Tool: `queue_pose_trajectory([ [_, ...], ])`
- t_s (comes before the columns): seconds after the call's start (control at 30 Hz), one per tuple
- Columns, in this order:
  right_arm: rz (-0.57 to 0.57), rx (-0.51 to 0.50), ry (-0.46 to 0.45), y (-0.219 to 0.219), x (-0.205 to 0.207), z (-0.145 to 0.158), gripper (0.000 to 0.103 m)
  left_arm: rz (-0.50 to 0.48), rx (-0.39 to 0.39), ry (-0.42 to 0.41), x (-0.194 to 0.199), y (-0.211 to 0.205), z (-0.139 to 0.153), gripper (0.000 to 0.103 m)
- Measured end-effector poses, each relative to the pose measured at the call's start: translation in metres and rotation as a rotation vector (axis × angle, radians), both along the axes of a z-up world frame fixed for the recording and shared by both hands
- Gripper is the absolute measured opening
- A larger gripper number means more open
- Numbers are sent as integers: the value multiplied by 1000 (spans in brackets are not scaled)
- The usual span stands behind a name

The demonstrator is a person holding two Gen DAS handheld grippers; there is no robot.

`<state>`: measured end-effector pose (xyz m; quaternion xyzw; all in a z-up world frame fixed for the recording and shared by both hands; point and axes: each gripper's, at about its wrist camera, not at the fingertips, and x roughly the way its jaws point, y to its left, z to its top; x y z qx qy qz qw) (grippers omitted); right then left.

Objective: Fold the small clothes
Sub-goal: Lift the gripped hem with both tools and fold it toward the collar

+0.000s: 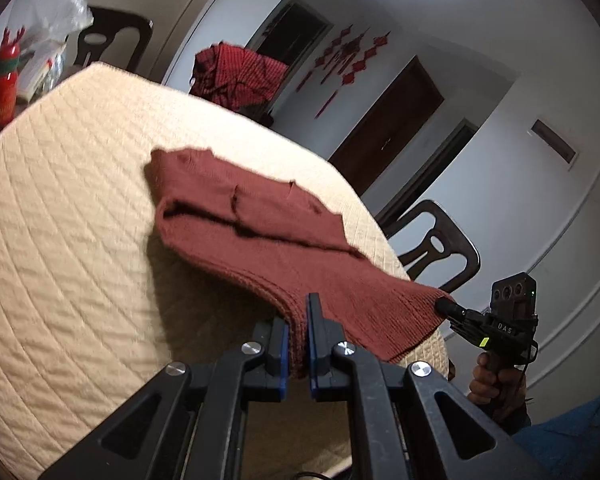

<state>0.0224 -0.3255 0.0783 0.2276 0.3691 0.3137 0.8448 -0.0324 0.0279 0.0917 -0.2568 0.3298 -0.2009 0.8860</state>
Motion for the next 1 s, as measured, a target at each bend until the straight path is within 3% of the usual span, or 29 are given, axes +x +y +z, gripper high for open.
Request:
queue_pose_trajectory([
  [0.2, -38, 13, -15, -1, 49, -2, 8, 51, 10, -7, 56, 17, 1, 9],
  [0.5, -45, -15, -12, 23, 163, -1, 8, 81, 49, 48, 168, 37, -8, 9],
  [0.77, -111, 10, 131, 23, 243, -37, 8, 106, 25, 146, 235, 52, -37, 9],
  [1.0, -133, 31, 215, 23, 272, -62, 8, 127, -21, 239, 265, 61, -68, 9],
])
